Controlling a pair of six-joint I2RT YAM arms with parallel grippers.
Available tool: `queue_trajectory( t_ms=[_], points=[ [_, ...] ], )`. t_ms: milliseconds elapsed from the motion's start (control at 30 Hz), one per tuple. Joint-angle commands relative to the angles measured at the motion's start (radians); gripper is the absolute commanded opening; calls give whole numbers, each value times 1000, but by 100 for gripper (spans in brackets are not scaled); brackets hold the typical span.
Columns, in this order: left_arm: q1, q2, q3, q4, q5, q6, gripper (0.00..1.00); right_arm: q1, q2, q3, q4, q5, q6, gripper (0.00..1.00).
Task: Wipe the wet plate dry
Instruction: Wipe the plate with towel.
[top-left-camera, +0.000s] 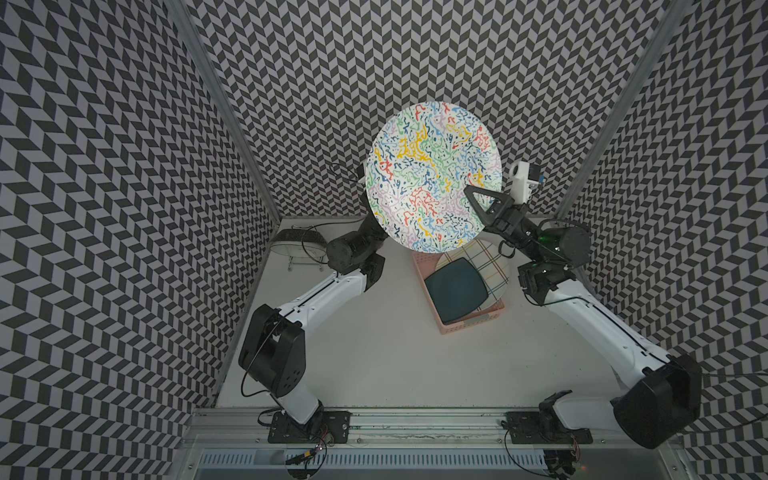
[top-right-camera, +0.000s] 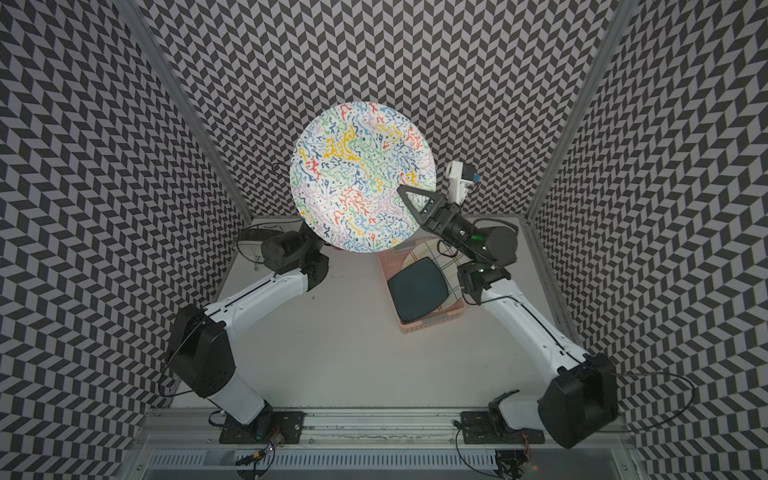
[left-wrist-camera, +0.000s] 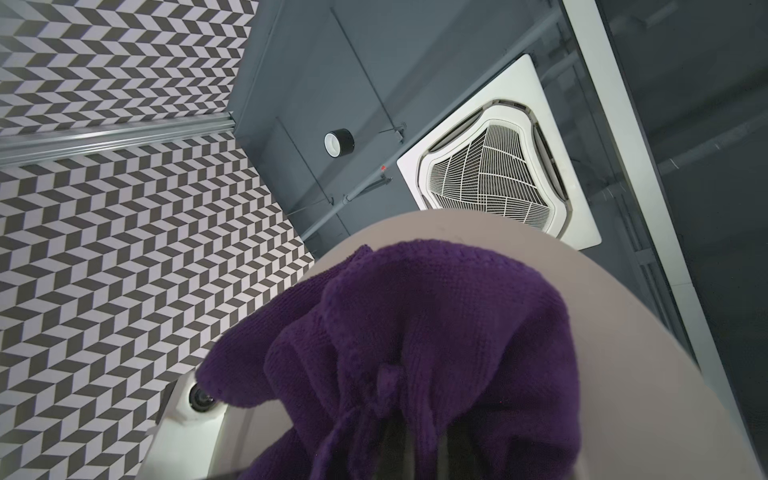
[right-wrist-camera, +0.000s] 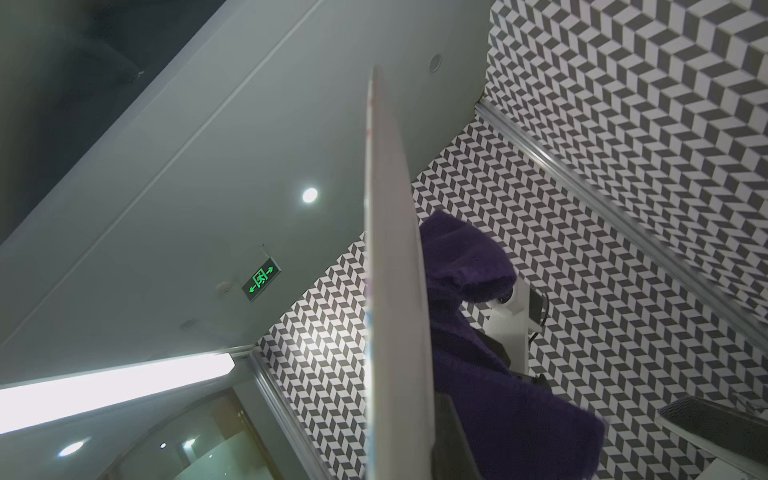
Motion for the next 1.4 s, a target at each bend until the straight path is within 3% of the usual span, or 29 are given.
queue_trajectory(
  t_ms=[0, 167, 267, 400, 433, 500, 533, 600, 700, 833, 967, 1067, 1233, 1367],
  points=[
    [-81, -11, 41, 82, 86, 10, 0, 7, 5, 47, -2, 46, -35, 0],
    [-102, -66, -37, 52, 161, 108, 0, -96, 94, 180, -12, 129, 28, 0],
    [-90, -140, -112, -4, 194, 175, 0, -151, 120, 183, 22, 146, 72, 0],
    [-33, -276, -190, -207, 270, 320, 0, -195, 89, 119, -53, 148, 23, 0],
    [-16, -308, -188, -288, 299, 390, 0, -198, 73, 101, -83, 154, -8, 0],
    [8, -385, -143, -688, 318, 658, 0, -195, 38, 79, -164, 157, -82, 0],
    [7, -419, -91, -963, 270, 854, 0, -187, 28, 72, -198, 150, -116, 0],
    [-7, -423, 29, -1353, 150, 1159, 0, -165, 6, 59, -249, 146, -166, 0],
    [-12, -381, 137, -1601, 60, 1345, 0, -122, -22, 34, -295, 169, -221, 0],
    [-13, -387, 151, -1596, 53, 1401, 0, -120, -52, 9, -351, 233, -240, 0],
    [-12, -421, 138, -1601, 40, 1424, 0, -203, -81, -43, -360, 321, -134, 0],
    [-12, -450, 134, -1600, 30, 1429, 0, -231, -74, -9, -423, 306, -187, 0],
    [-9, -443, 146, -1612, 8, 1441, 0, -159, -28, 56, -442, 208, -257, 0],
    [-5, -395, 175, -1720, -171, 1452, 0, -87, -26, 48, -371, 199, -255, 0]
  ],
)
